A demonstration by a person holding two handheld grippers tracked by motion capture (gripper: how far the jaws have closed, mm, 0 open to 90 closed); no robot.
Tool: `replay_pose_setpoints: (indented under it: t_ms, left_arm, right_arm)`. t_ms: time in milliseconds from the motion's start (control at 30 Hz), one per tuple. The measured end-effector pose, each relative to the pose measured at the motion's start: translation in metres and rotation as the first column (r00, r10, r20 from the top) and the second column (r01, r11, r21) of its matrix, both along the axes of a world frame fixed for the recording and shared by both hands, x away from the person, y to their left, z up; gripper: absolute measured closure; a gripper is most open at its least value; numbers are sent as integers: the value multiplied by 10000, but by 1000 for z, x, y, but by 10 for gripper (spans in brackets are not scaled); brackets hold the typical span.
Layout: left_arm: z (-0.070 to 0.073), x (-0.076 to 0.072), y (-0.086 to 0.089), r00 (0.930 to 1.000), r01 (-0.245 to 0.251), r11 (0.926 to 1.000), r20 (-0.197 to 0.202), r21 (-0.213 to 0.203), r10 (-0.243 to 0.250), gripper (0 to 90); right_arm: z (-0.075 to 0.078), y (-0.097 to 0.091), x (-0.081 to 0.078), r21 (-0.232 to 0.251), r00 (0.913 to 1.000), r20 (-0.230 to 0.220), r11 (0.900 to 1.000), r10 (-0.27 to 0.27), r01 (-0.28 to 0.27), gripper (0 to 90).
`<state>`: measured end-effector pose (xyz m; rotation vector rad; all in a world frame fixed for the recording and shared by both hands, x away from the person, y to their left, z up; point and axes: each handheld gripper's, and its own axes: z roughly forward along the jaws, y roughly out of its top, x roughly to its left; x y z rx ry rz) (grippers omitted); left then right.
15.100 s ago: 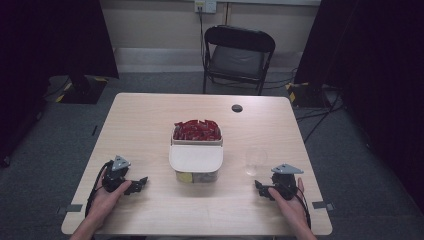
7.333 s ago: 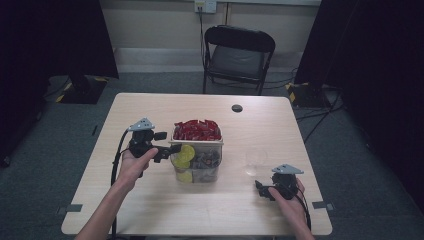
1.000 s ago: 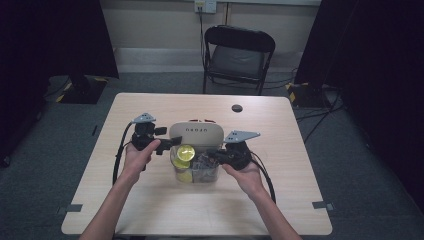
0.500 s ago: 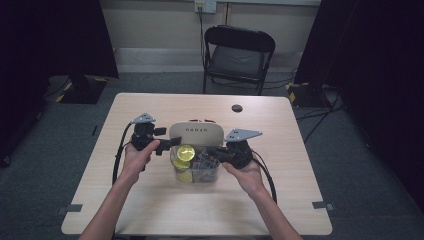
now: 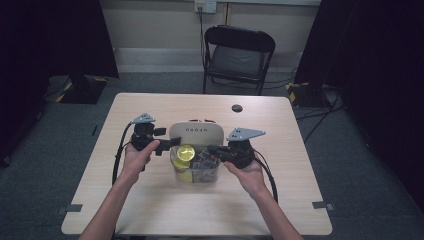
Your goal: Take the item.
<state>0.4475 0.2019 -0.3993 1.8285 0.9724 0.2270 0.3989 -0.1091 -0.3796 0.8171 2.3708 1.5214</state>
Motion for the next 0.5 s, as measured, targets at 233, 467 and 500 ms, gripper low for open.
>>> replay_pose_setpoints:
  t_ms: [233,467,500]
  left_arm:
    - [0,0,0,10000,7,10000,28,16,-7,154]
    - [0,0,0,10000,17,10000,24,0,-17,154]
    - [0,0,0,10000,16,10000,25,3,-16,154]
  right_arm:
    - [3,-4,-2,61,10000,36,10000,-51,50,900]
    - [10,-12,-4,300,9999,76,9995,-142,140,900]
    - [11,-13,-4,337,9998,99,9993,-152,149,900]
